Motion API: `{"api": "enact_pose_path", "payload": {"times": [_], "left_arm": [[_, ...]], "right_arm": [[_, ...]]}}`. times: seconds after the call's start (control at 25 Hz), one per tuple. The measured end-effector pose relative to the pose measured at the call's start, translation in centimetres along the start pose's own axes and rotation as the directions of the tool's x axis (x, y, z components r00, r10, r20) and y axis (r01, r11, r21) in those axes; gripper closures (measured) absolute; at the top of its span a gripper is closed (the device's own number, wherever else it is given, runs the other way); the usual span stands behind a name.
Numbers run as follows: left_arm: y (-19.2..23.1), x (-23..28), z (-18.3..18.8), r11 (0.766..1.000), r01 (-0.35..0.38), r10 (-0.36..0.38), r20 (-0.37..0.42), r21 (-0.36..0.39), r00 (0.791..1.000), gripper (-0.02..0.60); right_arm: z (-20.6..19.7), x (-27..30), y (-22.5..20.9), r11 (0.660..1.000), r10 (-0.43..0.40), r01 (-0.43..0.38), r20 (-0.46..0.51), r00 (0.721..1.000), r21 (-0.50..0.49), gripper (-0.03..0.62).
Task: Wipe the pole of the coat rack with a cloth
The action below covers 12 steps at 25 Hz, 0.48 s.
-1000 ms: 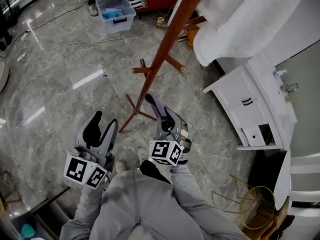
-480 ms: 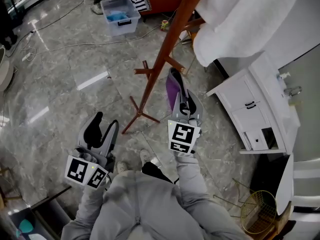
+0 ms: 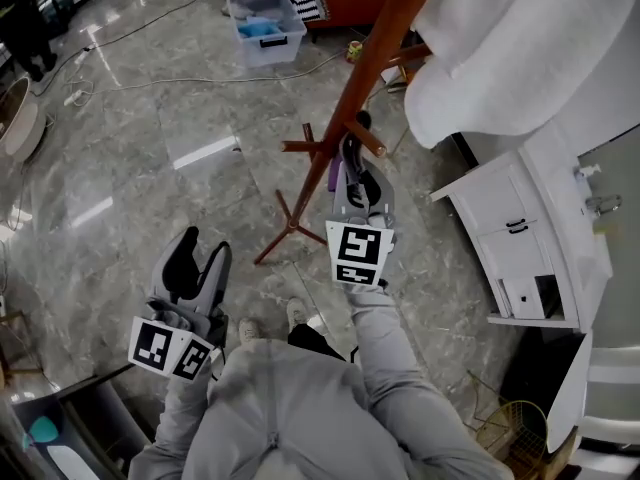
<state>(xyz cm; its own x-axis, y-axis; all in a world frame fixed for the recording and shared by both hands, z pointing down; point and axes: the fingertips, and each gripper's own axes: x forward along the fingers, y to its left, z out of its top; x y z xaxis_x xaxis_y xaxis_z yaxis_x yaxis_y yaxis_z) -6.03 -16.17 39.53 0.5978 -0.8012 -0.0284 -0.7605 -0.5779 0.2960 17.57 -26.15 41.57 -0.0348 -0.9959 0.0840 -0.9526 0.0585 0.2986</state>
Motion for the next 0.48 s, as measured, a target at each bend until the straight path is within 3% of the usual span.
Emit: {"api": "enact_pose_path", "payload": {"times": [0.2,0.48], "left_arm": [[0.5,-0.3,-0.7,0.999,-0.045,0.045,-0.012,-0.004,0.999,0.339],[0.9,-0.8,-1.1,0.995,-0.095,0.095,-0.02,-0.001,0.995,0.339]], "right_arm": [[-1.8,1.6,2.6,0.997,0.081,-0.081,-0.027,0.996,-0.007,0.542],[-4.7,2.2,3.9,0.993,0.121,-0.121,-0.076,0.99,0.005,0.542]]}}
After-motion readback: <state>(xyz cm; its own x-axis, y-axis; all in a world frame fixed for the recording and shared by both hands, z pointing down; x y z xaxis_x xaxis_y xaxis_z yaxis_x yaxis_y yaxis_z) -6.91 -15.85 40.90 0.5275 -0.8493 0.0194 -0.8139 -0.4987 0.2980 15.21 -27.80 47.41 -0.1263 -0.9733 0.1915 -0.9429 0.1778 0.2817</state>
